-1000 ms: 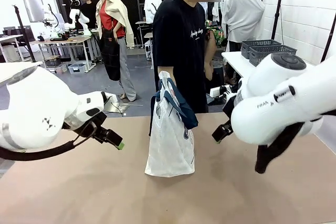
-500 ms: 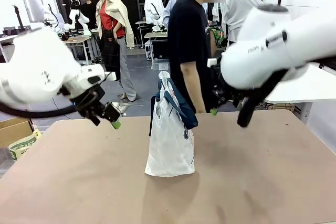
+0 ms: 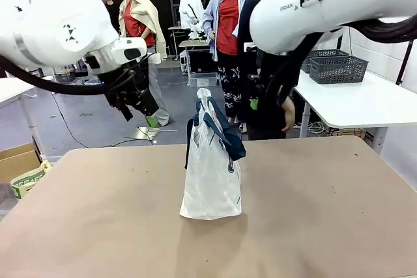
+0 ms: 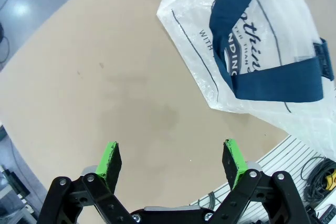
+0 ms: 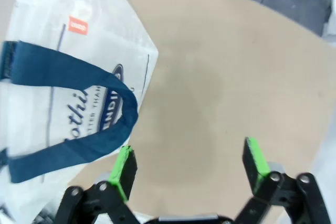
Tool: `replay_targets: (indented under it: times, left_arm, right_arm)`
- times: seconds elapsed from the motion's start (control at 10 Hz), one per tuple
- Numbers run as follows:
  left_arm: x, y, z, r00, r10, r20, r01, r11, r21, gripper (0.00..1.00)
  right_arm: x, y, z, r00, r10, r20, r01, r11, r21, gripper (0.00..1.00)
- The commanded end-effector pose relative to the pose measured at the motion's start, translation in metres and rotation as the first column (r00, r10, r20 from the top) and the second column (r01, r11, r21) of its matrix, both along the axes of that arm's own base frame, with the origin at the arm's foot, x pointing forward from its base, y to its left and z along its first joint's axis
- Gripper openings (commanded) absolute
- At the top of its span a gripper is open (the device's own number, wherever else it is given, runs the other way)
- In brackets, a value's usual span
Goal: Transfer purchased items from the store into the shopping bag.
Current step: Open the Reusable shopping bag in the center of the table.
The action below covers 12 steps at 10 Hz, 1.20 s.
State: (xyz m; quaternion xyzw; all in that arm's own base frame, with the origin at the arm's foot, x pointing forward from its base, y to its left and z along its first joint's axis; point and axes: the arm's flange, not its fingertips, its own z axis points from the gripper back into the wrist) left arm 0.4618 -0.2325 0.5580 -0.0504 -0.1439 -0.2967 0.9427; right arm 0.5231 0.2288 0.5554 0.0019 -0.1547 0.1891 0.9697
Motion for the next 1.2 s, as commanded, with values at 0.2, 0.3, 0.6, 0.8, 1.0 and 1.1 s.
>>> replay_targets:
  times: [0.2, 0.3, 0.6, 0.8, 1.0, 1.1]
  left_arm:
    - [0.000, 0.000, 0.000, 1.000, 0.000, 0.000, 0.000, 1.000, 0.000, 1.00]
    - [0.000, 0.000, 0.000, 1.000, 0.000, 0.000, 0.000, 1.000, 0.000, 1.00]
    - [-0.008, -0.026, 0.008, 0.992, 0.034, -0.119, -0.043, 0.997, -0.071, 1.00]
    - [-0.026, -0.046, 0.020, 0.980, 0.119, -0.160, -0.135, 0.986, -0.093, 1.00]
    - [-0.038, -0.054, 0.027, 0.988, 0.059, -0.141, -0.085, 0.978, -0.188, 1.00]
    - [-0.042, -0.061, 0.027, 0.989, 0.048, -0.143, -0.075, 0.979, -0.189, 1.00]
  right_arm:
    - [0.000, 0.000, 0.000, 1.000, 0.000, 0.000, 0.000, 1.000, 0.000, 1.00]
    - [0.000, 0.000, 0.000, 1.000, 0.000, 0.000, 0.000, 1.000, 0.000, 1.00]
    - [0.004, 0.015, 0.006, 1.000, -0.027, 0.015, 0.026, 0.999, 0.026, 1.00]
    - [0.013, 0.030, 0.010, 0.998, -0.059, -0.032, 0.062, 0.994, 0.089, 1.00]
    - [0.020, 0.053, 0.022, 0.997, -0.060, -0.047, 0.065, 0.992, 0.111, 1.00]
    - [0.019, 0.066, 0.024, 0.994, -0.074, -0.076, 0.083, 0.988, 0.129, 1.00]
